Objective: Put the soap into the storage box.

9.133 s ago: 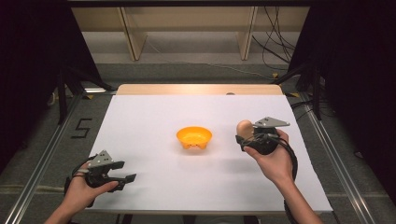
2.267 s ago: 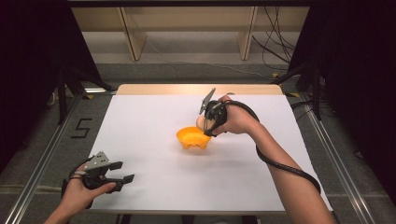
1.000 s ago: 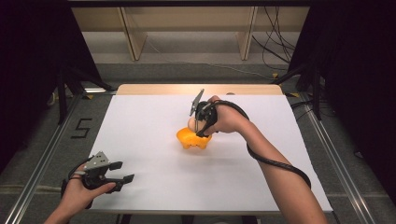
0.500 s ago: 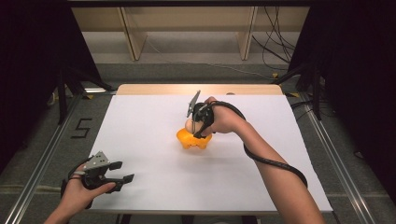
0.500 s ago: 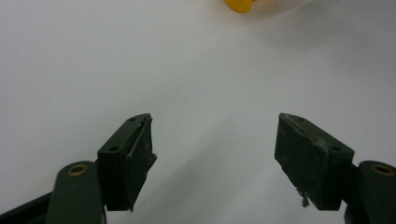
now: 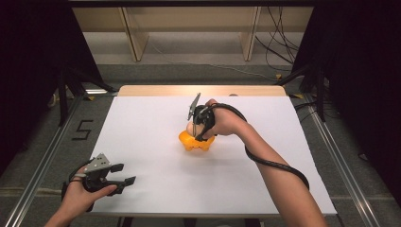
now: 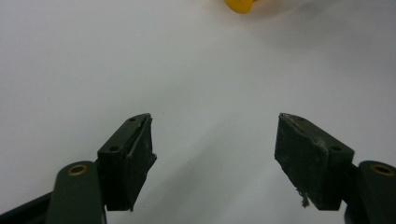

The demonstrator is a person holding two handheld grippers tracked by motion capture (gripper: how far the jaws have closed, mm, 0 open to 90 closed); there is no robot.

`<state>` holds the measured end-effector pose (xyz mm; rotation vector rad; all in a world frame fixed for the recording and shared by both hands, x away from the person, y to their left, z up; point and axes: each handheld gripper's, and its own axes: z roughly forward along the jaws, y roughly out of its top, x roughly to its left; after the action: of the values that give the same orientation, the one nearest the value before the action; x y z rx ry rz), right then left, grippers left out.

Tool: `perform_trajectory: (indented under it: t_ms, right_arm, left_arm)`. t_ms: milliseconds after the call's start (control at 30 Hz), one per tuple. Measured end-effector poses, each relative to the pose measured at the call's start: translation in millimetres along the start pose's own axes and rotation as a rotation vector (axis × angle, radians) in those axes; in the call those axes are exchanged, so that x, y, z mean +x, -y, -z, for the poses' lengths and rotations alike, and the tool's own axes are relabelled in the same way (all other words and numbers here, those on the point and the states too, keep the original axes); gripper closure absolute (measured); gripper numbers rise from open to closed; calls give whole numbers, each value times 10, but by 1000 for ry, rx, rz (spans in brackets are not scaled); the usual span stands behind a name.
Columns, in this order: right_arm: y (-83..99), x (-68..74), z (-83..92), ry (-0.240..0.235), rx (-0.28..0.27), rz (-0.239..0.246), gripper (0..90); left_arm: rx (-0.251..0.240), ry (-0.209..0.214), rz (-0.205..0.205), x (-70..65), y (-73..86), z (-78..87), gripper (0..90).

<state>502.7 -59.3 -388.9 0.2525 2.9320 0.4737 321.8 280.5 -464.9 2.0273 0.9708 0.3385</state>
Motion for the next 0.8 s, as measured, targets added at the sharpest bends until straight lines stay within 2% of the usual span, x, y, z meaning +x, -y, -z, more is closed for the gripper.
perform_trajectory:
  t_ms: [167,200,500,767,800]
  right_arm:
    - [-4,15,-31,-10,5,-7,336]
    - [-4,-17,-53,4,-8,44,335]
    - [-17,2,-117,-15,-10,26,335]
    - [-21,-7,-139,-12,-11,20,335]
    - [-17,-13,-137,-1,4,20,335]
  left_arm:
    - [-2,1,1,1,-1,-3,276]
    - [0,0,1,0,0,-1,276]
    - [-4,2,2,2,1,-2,276]
    - [1,0,-2,6,0,0,276]
    - [0,0,-1,5,0,1,276]
